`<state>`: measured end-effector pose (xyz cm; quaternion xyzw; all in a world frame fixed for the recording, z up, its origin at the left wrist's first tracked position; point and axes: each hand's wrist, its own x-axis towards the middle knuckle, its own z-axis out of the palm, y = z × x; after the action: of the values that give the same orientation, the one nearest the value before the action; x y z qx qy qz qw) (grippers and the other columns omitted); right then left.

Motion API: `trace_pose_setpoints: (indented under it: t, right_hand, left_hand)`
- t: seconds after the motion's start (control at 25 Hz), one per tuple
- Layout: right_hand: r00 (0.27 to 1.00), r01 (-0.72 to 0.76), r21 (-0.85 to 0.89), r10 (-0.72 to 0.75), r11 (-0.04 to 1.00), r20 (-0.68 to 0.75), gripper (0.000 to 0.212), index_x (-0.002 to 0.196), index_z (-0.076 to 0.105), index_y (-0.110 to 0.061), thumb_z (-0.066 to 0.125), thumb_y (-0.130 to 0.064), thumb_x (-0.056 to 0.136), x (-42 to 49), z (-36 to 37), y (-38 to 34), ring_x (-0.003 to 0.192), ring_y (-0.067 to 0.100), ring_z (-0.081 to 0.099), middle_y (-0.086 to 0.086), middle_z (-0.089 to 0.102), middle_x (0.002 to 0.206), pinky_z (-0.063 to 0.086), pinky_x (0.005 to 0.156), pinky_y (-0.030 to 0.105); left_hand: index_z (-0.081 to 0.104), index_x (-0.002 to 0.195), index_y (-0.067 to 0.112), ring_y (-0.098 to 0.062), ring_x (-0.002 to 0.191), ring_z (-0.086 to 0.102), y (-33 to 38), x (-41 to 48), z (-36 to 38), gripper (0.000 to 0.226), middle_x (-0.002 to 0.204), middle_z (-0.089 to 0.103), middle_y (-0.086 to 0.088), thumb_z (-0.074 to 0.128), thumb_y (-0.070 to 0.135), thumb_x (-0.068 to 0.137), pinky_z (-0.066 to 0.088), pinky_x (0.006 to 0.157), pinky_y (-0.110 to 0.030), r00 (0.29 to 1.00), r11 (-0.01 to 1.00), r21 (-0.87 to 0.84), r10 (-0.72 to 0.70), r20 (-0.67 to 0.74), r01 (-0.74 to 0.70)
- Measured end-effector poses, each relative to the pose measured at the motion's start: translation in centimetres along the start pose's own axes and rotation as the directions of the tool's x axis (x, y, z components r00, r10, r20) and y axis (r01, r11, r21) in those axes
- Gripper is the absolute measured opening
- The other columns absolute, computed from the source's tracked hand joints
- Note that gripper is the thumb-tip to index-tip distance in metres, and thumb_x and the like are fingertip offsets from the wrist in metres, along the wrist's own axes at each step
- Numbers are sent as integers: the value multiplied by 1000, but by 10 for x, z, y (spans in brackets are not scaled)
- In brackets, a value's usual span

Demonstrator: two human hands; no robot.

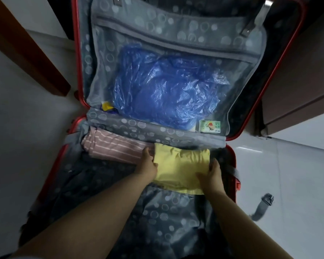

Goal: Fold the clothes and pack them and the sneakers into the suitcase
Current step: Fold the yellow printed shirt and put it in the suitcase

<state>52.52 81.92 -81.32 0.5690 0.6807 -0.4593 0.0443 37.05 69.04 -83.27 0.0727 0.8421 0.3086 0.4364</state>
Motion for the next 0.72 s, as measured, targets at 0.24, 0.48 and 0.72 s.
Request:
trace_pose_setpoints:
  t: [0.24,0.48,0.72]
  right_hand:
    - [891,437,-713,-158,548,425,67,149,0,-29,39,-41,96,-8,10,16,145,24,0,1,-6,158,2,117,43]
    - [850,410,-715,46,566,525,70,149,1,-31,45,-38,95,-38,-13,-18,145,28,2,5,-5,158,9,116,45]
    - [920,362,-511,-210,780,331,71,150,3,-23,47,-28,94,-219,-97,-177,144,28,8,2,-9,157,15,116,39]
  left_hand:
    - [44,138,17,-32,132,40,-22,-20,4,55,146,40,-8,57,24,85,32,108,-40,783,482,742,615,93,-466]
    - [2,150,19,-26,144,-14,4,-51,-29,59,158,-8,-5,20,44,99,-19,112,-45,928,319,874,188,320,-366]
    - [7,150,21,-25,146,-5,101,-241,-166,54,159,4,-5,21,37,101,-9,117,-44,939,558,761,273,208,-331]
